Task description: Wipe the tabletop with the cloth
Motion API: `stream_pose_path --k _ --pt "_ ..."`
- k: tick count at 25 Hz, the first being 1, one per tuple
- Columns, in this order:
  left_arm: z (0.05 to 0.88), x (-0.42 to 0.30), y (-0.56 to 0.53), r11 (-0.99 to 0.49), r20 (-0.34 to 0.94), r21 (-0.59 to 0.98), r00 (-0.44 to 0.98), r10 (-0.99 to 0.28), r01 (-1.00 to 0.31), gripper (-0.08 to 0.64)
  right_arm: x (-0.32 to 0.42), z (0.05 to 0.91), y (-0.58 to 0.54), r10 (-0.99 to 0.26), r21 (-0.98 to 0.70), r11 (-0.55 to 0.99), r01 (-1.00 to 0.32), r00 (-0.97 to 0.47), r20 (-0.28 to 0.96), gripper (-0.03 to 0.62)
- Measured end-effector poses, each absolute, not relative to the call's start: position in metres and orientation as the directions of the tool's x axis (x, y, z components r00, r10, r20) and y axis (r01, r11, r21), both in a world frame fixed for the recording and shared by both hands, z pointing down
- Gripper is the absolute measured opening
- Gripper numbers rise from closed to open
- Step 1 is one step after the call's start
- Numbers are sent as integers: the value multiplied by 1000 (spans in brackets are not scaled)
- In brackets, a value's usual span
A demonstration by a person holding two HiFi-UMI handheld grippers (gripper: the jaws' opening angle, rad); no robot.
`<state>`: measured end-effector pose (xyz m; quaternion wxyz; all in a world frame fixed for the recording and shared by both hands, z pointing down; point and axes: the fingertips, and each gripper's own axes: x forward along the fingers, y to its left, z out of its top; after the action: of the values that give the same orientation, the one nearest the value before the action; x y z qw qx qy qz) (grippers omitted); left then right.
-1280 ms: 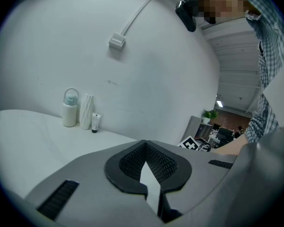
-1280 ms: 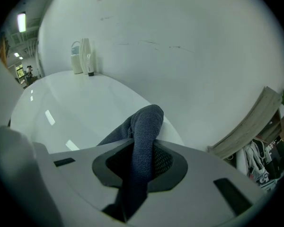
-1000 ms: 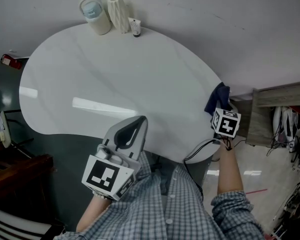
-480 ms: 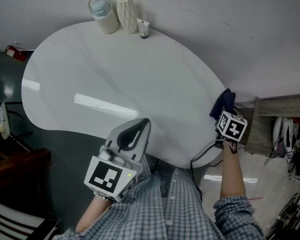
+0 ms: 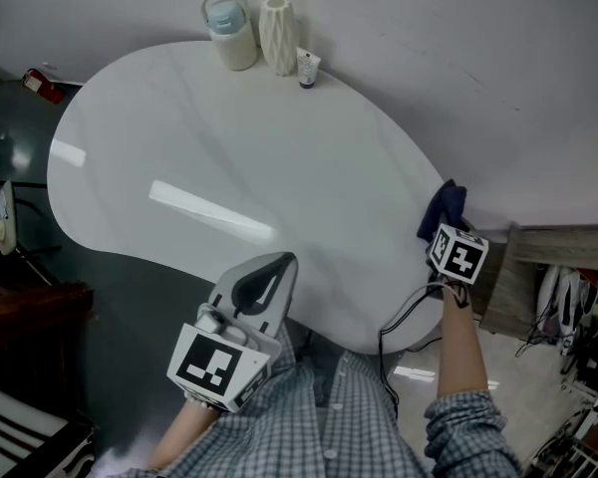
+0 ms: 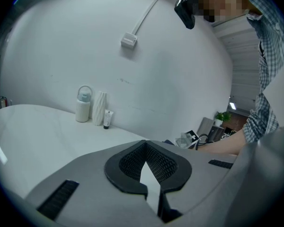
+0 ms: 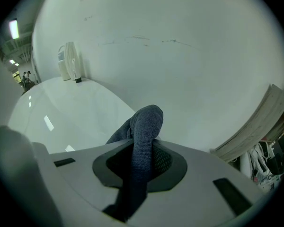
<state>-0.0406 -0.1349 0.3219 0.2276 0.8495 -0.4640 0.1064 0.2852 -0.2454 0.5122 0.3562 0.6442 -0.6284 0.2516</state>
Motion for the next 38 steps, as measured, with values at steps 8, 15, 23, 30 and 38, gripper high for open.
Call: stream_pose_path --k 8,15,23,30,38 --pt "329 -59 -133 -390 385 301 485 -785 -870 5 257 509 -291 -646 157 128 -979 38 762 52" --pt "338 -76 -125 -313 431 293 417 -800 -903 5 224 509 -331 -655 176 236 -956 -23 755 52" --pt "347 -94 -115 -237 449 308 360 -818 -921 5 191 506 -365 -663 186 320 -929 -79 745 52" --pt "354 -108 -111 -186 452 315 320 -833 -931 5 147 506 -393 -654 213 465 -859 -171 737 52" --pt "359 -125 -104 -136 487 319 285 -826 -938 5 74 503 -402 -643 252 595 -763 -265 719 52"
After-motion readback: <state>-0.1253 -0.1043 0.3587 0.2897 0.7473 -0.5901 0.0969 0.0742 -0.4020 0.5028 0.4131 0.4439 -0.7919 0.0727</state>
